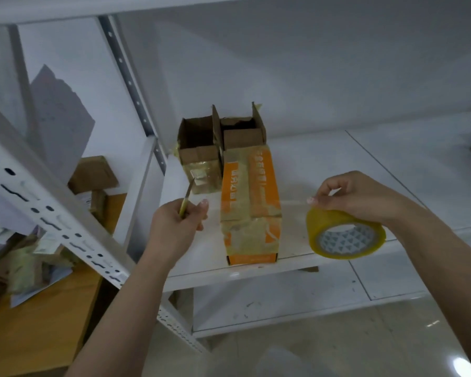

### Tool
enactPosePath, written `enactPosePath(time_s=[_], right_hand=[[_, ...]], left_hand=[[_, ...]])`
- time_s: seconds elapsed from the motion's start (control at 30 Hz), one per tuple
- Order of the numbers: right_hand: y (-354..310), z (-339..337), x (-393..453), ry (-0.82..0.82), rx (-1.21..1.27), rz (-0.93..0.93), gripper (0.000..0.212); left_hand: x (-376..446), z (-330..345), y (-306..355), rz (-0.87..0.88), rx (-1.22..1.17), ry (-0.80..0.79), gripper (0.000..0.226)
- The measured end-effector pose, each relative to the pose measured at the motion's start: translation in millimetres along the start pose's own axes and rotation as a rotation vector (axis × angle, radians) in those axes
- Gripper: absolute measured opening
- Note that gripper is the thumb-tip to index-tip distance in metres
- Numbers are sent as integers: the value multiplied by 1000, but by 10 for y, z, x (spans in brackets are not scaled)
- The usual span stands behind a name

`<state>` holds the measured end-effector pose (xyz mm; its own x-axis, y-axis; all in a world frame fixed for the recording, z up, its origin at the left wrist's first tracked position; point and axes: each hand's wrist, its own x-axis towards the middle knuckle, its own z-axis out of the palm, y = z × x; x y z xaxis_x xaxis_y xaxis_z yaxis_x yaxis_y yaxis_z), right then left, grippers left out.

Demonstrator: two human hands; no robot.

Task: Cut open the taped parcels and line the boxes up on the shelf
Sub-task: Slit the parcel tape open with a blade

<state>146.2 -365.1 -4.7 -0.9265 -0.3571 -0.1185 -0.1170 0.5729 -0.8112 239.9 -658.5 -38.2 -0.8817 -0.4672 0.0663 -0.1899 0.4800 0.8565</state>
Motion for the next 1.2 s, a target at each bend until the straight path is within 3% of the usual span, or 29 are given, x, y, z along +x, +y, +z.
enactPosePath(time_s=[0.3,0.43,0.57,0.77,0.9,1.0,1.1,1.2], right_hand=[[136,93,142,9,17,9,42],[336,337,181,-17,35,65,42],[394,591,246,-17,2,60,25],[391,611,267,-25,-19,79,22],[377,598,284,-60,14,96,25],[370,601,283,-77,22,98,28],[372,593,277,-102,86,104,23],[391,505,264,-178,136,99,11]], left_hand=[[90,78,-206,-23,-71,9,41],[47,335,-418,-179,-255,-116,40],[-14,548,-490,-320,-556,-191,40],[-147,695,-589,-469,-613,-300,51],[-5,444,-501,-347,-400,-219,43],[199,249,-104,-117,-301,-180,42],[269,328,447,193,-258,-403,40],[254,595,784,319,-121,-631,42]])
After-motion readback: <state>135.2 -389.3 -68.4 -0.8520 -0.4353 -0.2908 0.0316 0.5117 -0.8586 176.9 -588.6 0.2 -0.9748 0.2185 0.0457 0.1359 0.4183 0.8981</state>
